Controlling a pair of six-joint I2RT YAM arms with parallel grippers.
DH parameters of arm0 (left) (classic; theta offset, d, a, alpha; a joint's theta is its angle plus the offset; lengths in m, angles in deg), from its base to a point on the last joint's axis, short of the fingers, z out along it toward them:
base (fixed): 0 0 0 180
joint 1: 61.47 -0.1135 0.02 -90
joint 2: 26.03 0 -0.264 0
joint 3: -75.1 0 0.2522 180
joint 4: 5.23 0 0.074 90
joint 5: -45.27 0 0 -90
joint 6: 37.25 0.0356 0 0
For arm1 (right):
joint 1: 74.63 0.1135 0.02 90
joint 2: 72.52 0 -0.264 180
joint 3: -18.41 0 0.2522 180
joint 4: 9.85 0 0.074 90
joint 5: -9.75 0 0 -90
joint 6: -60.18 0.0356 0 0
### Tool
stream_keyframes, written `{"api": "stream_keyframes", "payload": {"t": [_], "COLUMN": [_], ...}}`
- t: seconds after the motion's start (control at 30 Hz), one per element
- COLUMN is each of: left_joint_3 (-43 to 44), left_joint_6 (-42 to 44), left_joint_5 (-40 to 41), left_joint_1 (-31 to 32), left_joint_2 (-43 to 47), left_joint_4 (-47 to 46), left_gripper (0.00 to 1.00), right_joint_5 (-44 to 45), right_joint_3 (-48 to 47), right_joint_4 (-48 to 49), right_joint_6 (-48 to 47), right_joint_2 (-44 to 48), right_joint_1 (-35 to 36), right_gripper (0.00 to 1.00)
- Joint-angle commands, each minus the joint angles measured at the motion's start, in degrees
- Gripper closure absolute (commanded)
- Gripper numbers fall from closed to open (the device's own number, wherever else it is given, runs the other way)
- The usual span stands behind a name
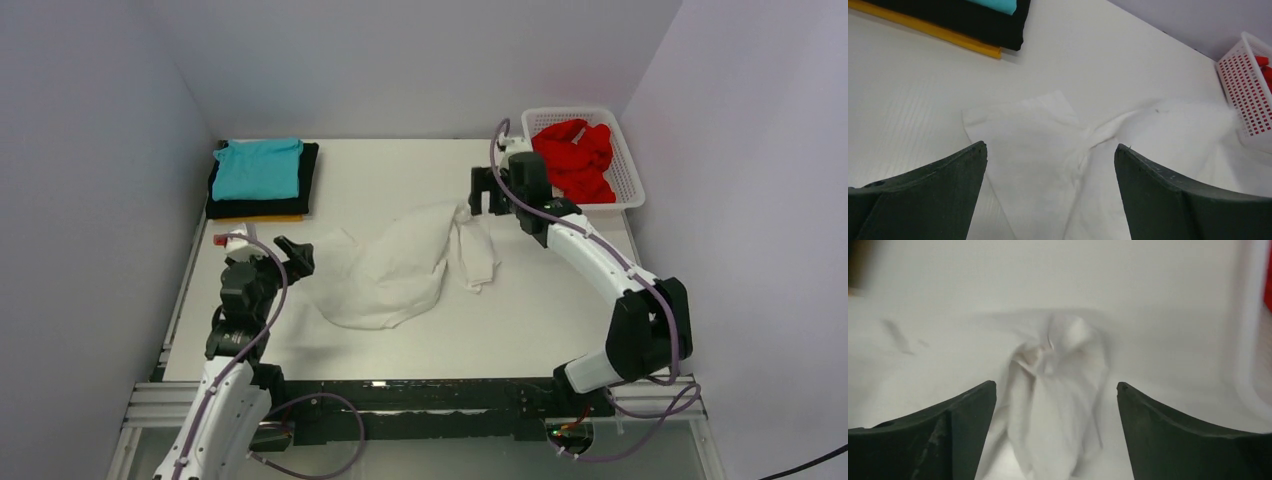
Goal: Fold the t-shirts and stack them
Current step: Move the tshirt to the center of the board, then flatten out the tshirt
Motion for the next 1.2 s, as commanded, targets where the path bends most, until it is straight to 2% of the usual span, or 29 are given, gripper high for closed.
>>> {"api": "stream_keyframes", "payload": {"t": [0.0, 0.07, 0.17, 0.33, 0.5, 0.7, 0.77, 0.8, 0.9, 0.97, 1.03, 1.17], "left_joint_3": [3.9, 4.8, 6.4, 8.8, 7.6, 10.1, 10.5, 10.9, 13.4, 15.8, 16.9, 13.9], "left_joint_6": [-3.1, -4.6, -6.5, -10.0, -12.5, -14.2, -14.7, -14.7, -14.3, -13.6, -12.9, -12.4], "left_joint_5": [3.5, 3.0, 1.1, 1.9, -5.1, -4.8, -6.4, -7.5, -8.7, -7.5, -6.1, -3.3], "left_joint_1": [0.0, 0.0, 0.0, 0.0, 0.1, 3.1, 5.0, 6.0, 9.4, 10.7, 11.6, 12.2], "left_joint_2": [-3.5, -6.8, -12.1, -21.8, -31.3, -41.8, -45.3, -47.0, -52.1, -54.9, -55.3, -50.1], "left_joint_4": [3.1, 4.4, 6.9, 13.9, 10.8, 11.1, 8.8, 7.0, 3.5, 4.3, 4.9, 2.5], "left_gripper": [0.01, 0.01, 0.01, 0.01, 0.01, 0.03, 0.13, 0.24, 0.64, 0.99, 1.00, 1.00], "right_joint_5": [23.0, 25.2, 23.2, 14.6, 7.9, 5.4, 4.6, 4.5, 2.0, 1.3, 1.0, 0.2], "right_joint_3": [2.7, 4.4, 9.1, 16.6, 20.7, 22.8, 23.5, 23.7, 24.5, 24.7, 24.6, 24.5], "right_joint_4": [-4.0, -5.4, -5.2, -3.8, -0.7, 0.1, 0.2, 0.3, 0.2, -0.4, -1.1, -2.4], "right_joint_6": [-0.4, 1.3, 6.1, 13.3, 16.0, 16.3, 16.5, 16.7, 17.4, 17.4, 16.9, 15.3], "right_joint_2": [0.9, 2.6, 5.8, 9.7, 10.8, 11.3, 11.0, 10.9, 9.6, 8.8, 8.1, 5.9], "right_joint_1": [-1.2, -1.2, -1.2, -1.2, -1.2, -1.2, -1.2, -1.2, -1.2, -1.2, -1.2, -1.2], "right_gripper": [0.02, 0.00, 0.00, 0.00, 0.00, 0.00, 0.00, 0.01, 0.02, 0.04, 0.04, 0.08]}}
